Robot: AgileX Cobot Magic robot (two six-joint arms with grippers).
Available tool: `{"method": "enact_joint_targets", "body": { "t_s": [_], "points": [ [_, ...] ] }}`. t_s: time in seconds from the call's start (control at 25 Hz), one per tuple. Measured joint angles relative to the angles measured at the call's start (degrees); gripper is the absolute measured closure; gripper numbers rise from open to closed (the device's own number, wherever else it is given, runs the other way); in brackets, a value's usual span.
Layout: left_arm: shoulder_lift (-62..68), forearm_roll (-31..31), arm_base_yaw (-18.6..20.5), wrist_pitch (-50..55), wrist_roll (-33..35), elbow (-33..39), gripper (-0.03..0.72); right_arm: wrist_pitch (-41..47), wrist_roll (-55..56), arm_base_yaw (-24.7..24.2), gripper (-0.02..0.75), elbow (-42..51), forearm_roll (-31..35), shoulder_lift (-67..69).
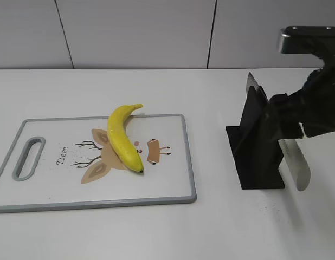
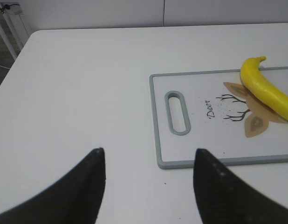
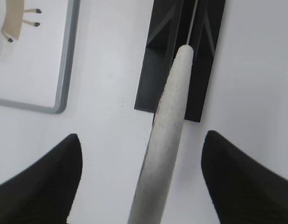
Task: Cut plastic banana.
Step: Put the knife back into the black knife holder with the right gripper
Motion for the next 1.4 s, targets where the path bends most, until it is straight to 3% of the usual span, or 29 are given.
{"method": "enact_joint_targets", "body": {
  "t_s": [0.28,0.88,1.4],
  "points": [
    [0.0,0.0,0.0,-0.1,0.0,0.0,0.118,9.2,-6.8,0.0,0.138,0.1,-0.1,-12.9],
    [0.0,0.1,0.0,-0.1,0.0,0.0,0.118,6.5,-12.8,0.0,0.145,24.6,-0.1,-51.9],
    [0.0,0.1,0.0,-0.1,0.0,0.0,0.118,10.9,-15.4,0.0,0.146,27.9,-0.3,-79.2]
  ]
}}
